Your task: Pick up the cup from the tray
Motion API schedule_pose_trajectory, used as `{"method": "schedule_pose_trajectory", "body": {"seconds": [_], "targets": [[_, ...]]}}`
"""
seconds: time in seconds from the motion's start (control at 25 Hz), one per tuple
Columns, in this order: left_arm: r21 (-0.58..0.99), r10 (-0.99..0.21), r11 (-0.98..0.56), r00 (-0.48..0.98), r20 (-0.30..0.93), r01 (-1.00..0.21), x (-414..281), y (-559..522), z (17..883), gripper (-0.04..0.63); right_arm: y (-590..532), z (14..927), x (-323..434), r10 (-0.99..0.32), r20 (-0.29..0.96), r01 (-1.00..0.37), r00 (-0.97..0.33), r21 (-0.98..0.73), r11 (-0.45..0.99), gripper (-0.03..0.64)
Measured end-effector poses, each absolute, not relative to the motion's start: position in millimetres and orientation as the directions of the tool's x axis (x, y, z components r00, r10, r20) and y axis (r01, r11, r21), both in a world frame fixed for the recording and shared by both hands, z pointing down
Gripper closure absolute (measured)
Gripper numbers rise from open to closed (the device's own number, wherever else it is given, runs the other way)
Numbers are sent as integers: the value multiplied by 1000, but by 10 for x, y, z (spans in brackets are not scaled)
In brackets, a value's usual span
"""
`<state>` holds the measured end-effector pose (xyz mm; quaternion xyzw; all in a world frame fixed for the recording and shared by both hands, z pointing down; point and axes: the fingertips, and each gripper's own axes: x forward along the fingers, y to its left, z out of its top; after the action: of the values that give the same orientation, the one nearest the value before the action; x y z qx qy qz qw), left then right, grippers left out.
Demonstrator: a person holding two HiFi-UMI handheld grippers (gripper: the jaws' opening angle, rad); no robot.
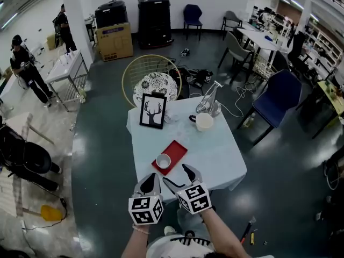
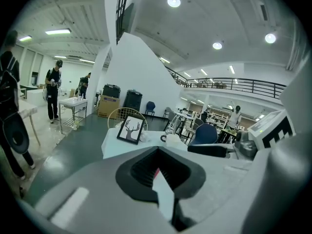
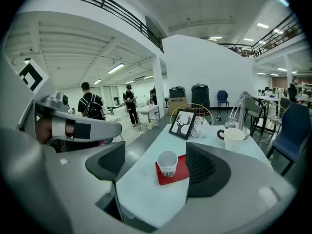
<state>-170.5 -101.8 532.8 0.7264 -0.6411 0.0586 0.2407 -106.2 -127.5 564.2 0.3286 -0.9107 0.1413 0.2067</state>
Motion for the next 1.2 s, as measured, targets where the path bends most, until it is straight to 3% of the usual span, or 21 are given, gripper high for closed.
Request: {"method": "schedule_pose_trajectory", "body": {"seconds": [0.48,1.2], "targets": [[292,-890,21,116,441,-956,-1933,-1595,5545,594,-1788,6267,-1461,-379,601,-552,-703,-125,825,192],[301,-849,95,80,522,-949,-2052,-1998,6014,594,-2045,7121,-1745,-234,731,-514,-641,-182,838,189]]}}
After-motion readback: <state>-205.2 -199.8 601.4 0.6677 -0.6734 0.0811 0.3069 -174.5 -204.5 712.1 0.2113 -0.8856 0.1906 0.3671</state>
